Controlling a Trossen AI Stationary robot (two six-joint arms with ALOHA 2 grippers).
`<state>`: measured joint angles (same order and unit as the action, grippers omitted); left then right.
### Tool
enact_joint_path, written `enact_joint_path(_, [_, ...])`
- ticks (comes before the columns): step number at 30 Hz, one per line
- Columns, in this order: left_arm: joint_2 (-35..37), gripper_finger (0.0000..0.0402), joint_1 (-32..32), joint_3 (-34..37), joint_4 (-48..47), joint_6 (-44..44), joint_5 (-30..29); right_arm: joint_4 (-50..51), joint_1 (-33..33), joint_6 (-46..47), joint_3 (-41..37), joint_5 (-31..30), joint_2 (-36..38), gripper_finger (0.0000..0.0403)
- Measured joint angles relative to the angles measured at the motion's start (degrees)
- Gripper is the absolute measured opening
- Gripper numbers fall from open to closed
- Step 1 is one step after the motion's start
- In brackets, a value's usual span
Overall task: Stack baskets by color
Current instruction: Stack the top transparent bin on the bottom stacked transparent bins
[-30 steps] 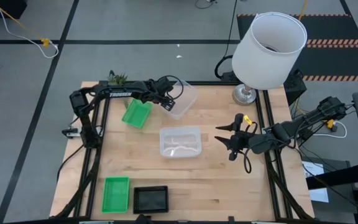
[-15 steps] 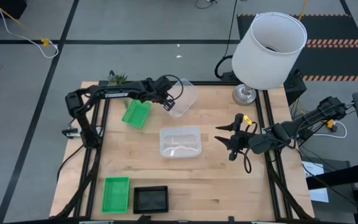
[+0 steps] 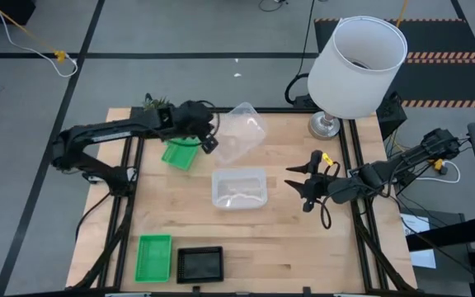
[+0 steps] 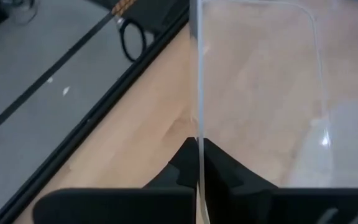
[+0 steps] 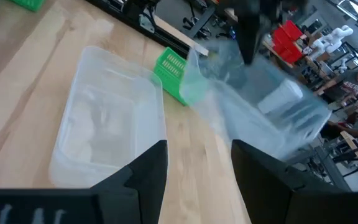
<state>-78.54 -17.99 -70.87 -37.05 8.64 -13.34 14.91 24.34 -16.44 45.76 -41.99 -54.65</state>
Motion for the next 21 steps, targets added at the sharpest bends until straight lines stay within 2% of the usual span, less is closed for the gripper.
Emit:
enact_joint_path(9, [9.97, 0.0004, 9.79, 0.0, -3.54, 3.82, 2.96, -0.39, -0.33, 1.18, -0.02, 0.03, 0.0, 0.0171])
enact_joint_path(21, [13.79, 0.0005, 20.81, -0.07, -8.07, 9.59, 2.99, -0.12, -0.26, 1.24, -0.02, 0.05, 0.02, 0.0171])
